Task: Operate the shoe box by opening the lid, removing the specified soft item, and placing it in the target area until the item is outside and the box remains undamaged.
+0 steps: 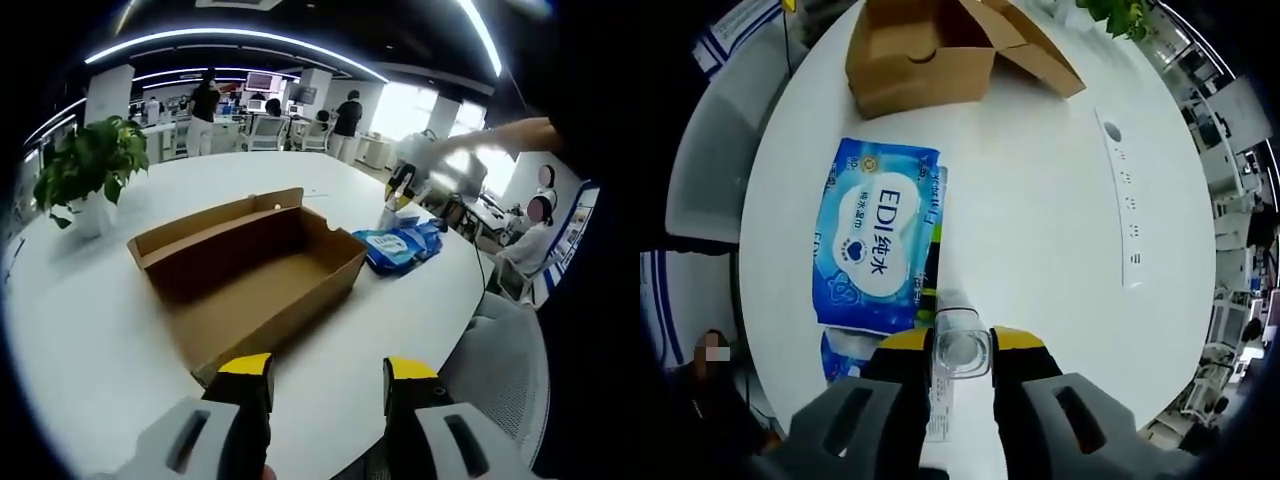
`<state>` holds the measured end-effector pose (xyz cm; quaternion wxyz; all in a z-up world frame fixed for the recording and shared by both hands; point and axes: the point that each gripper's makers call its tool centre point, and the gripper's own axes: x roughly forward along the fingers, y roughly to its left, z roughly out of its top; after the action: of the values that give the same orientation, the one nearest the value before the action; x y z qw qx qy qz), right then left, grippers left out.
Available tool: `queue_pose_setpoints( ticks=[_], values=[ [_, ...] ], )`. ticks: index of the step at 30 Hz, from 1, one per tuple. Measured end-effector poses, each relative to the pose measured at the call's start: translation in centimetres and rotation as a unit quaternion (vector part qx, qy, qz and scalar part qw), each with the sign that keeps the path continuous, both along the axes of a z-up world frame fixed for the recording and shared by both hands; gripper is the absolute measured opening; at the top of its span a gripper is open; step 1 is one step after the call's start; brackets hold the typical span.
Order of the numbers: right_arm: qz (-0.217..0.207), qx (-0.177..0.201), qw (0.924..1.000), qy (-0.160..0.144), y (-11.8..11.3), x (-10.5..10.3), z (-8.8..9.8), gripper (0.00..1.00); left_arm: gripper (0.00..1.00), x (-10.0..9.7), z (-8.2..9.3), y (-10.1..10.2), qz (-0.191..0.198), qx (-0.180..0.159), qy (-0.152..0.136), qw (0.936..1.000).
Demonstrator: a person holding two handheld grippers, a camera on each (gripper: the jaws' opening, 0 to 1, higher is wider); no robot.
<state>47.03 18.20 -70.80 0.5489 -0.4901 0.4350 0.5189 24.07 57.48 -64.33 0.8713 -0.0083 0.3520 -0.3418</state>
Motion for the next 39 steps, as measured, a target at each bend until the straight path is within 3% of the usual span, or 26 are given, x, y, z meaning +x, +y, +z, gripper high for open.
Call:
queue_pose_setpoints(
  ticks=[10,15,17,19,21,26,29,37,39],
  values=[
    [-0.028,0.009,0.9995,-0.009,-1.3,-0.3,1.5,0.27,0.44,0.4,0.3,-0.7,-0.011,-0.004,-0.003,0.9999],
    [-0.098,0.059,0.9929,-0.030,-2.3,0.0,3.2,0.27,0.44,1.3,0.7,-1.3,-0.022,-0.008,-0.009,0.9997],
    [-0.136,0.084,0.9866,-0.034,-2.9,-0.2,3.8,0.27,0.44,1.5,0.8,-1.5,-0.026,-0.009,-0.012,0.9996],
    [-0.171,0.116,0.9776,-0.040,-3.2,-0.6,4.5,0.27,0.44,1.7,1.1,-1.8,-0.030,-0.012,-0.016,0.9994],
    [-0.217,0.156,0.9625,-0.049,-3.6,-0.7,5.2,0.27,0.44,1.8,1.3,-2.1,-0.032,-0.017,-0.018,0.9992],
    [-0.311,0.249,0.9144,-0.072,-4.6,-1.4,7.0,0.27,0.44,1.8,1.6,-2.6,-0.037,-0.023,-0.022,0.9988],
    [-0.339,0.286,0.8931,-0.078,-5.0,-2.4,7.8,0.28,0.44,1.6,1.7,-2.7,-0.038,-0.027,-0.021,0.9987],
    [-0.386,0.313,0.8637,-0.085,-5.9,-5.1,8.0,0.30,0.44,1.5,2.0,-2.3,-0.033,-0.037,-0.022,0.9985],
    [-0.388,0.313,0.8621,-0.089,-5.8,-5.6,7.8,0.30,0.44,1.5,2.0,-2.2,-0.029,-0.039,-0.023,0.9985]
  ],
)
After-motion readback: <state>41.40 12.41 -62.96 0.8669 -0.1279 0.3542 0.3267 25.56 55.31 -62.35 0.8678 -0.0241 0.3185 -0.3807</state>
